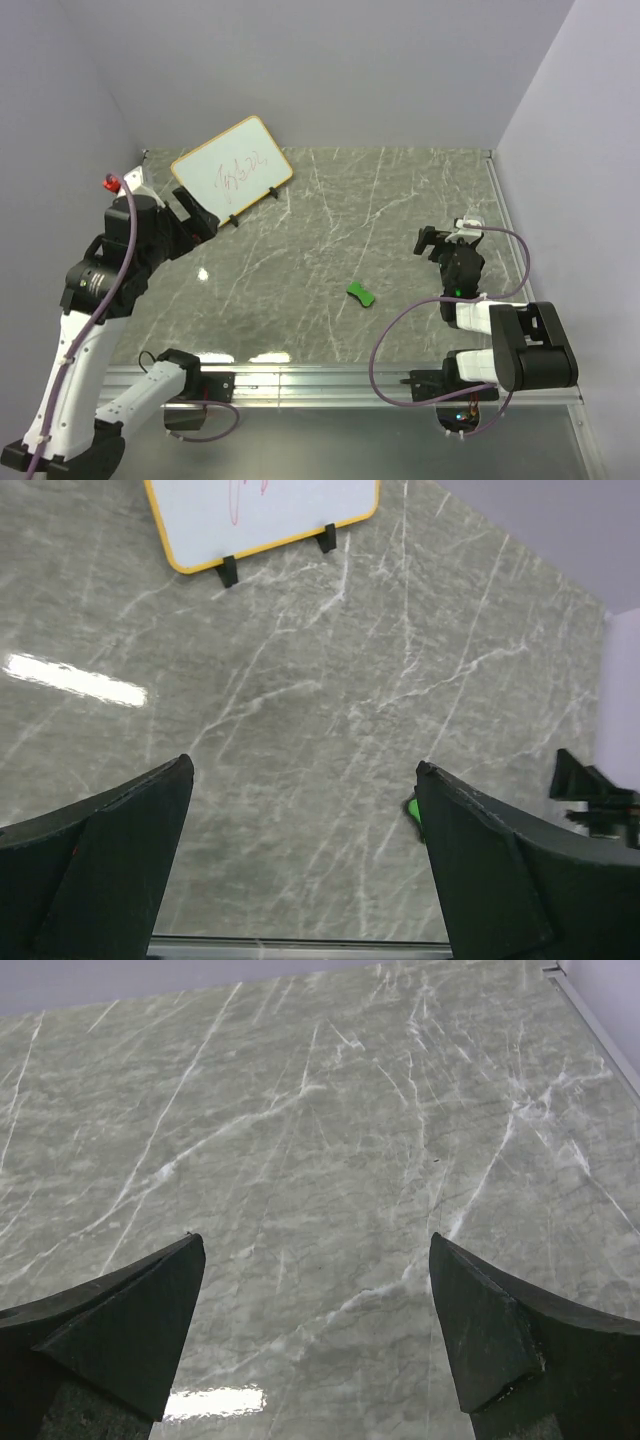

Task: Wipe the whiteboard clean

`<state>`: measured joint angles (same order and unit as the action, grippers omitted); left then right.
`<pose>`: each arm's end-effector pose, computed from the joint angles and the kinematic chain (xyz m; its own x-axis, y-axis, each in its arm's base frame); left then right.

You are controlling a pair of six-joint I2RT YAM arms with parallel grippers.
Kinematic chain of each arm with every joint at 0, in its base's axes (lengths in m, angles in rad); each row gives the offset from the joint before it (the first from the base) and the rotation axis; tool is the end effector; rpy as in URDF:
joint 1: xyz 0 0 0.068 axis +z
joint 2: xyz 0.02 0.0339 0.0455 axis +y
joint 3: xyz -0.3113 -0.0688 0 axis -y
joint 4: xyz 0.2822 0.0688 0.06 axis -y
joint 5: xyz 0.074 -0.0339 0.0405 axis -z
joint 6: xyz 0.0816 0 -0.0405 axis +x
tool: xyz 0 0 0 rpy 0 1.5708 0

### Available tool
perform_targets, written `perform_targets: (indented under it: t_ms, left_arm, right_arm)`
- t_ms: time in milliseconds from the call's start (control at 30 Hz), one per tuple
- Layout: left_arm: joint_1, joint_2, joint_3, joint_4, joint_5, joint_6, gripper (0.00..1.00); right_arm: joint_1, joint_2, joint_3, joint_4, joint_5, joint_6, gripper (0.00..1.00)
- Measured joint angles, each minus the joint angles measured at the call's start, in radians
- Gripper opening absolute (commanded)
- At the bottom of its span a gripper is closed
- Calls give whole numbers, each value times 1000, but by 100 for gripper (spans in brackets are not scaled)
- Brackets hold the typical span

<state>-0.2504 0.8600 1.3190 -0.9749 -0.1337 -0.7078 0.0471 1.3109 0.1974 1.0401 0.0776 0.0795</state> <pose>0.1752 -0.0336 0.4518 -0.4498 -0.5501 -0.7037 -0.2095 0.8308 -0.5156 0.2734 0.0066 0.1762 -0.0706 0.0759 -0.9946 0.0360 0.9966 0.0735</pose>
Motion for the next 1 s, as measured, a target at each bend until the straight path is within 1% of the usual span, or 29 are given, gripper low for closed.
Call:
perform_targets:
  t_ms: [167, 233, 267, 300, 333, 400, 467, 533, 600, 633, 667, 700, 733, 767, 800, 900, 1000]
  left_arm:
    - [-131, -35, 18, -61, -147, 16, 100]
    - [-172, -47, 23, -67, -180, 18, 100]
    - [-185, -53, 23, -68, -192, 23, 99]
    - [-191, -59, 23, -69, -205, 30, 100]
    - [-196, -61, 23, -69, -218, 36, 99]
    - [-210, -69, 23, -70, -252, 44, 99]
    - [-235, -69, 23, -70, -286, 54, 99]
    - [-258, -58, 25, -69, -312, 64, 99]
    - [-275, -42, 26, -64, -328, 70, 100]
    - [-281, -34, 26, -59, -334, 73, 100]
    - [-285, -29, 26, -53, -336, 77, 99]
    - [-289, -24, 26, -45, -337, 82, 99]
    - [-292, -18, 26, -36, -338, 87, 99]
    - [-294, -18, 26, -30, -339, 90, 99]
    - [-296, -15, 26, -26, -342, 92, 99]
    - [-298, -15, 19, -14, -355, 96, 99]
    - [-298, -24, -5, -9, -360, 100, 99]
  right_arm:
    - [-3, 0, 0, -1, -8, 0, 100]
    - [-1, -9, 0, -14, -14, -3, 100]
    - [9, -29, 9, -58, -12, -16, 100]
    - [24, -63, 36, -142, -8, -34, 100]
    - [59, -100, 101, -268, 2, -58, 100]
    - [150, -130, 303, -532, 47, -85, 100]
    - [258, -125, 604, -821, 86, -82, 100]
    - [339, -103, 935, -1078, 79, -28, 100]
    - [374, -114, 1135, -1194, 89, 71, 100]
    - [374, -144, 1165, -1225, 95, 138, 83]
    - [362, -171, 1162, -1256, 82, 182, 78]
    - [335, -211, 1149, -1339, 63, 229, 75]
    - [319, -223, 1151, -1415, 52, 262, 74]
    - [317, -215, 1158, -1487, 55, 293, 76]
    - [336, -188, 1161, -1561, 76, 319, 77]
    - [470, -96, 1096, -1720, 106, 368, 76]
    - [599, -10, 955, -1852, 102, 404, 75]
